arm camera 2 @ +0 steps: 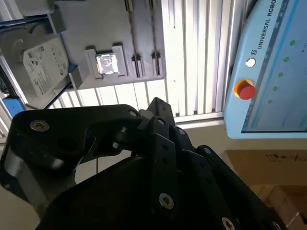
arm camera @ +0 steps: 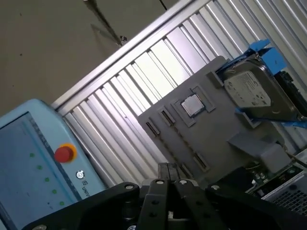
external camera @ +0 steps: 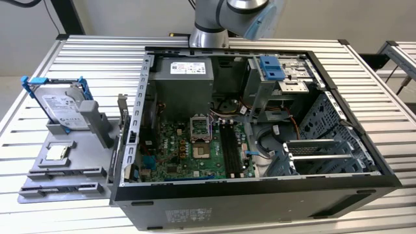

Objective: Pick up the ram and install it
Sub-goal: 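Pick up the ram and move it above insertion slot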

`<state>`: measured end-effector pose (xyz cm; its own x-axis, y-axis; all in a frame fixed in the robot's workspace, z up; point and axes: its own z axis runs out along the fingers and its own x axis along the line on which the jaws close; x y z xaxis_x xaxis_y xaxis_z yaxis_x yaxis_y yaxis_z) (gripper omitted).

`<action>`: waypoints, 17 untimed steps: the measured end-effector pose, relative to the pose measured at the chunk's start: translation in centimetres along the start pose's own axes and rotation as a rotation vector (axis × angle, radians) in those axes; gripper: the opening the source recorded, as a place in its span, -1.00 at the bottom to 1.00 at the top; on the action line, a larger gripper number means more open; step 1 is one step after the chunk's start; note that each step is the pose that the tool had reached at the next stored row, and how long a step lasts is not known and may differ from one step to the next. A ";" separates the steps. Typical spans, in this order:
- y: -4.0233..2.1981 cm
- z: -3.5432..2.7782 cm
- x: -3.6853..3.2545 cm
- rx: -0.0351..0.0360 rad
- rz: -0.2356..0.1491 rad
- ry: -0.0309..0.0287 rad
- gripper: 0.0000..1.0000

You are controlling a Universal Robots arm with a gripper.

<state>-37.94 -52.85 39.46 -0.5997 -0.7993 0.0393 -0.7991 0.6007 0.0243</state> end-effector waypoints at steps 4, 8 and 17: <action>0.00 0.19 -0.01 0.0111 -0.072 -0.0049 -1.00; -0.02 0.43 -0.01 0.0243 -0.146 -0.0108 -1.00; -0.03 1.11 -0.04 0.0327 -0.309 -0.0104 -1.00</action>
<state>-37.94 -52.85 38.34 -0.3284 -0.9442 0.0249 -0.9445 0.3286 0.0013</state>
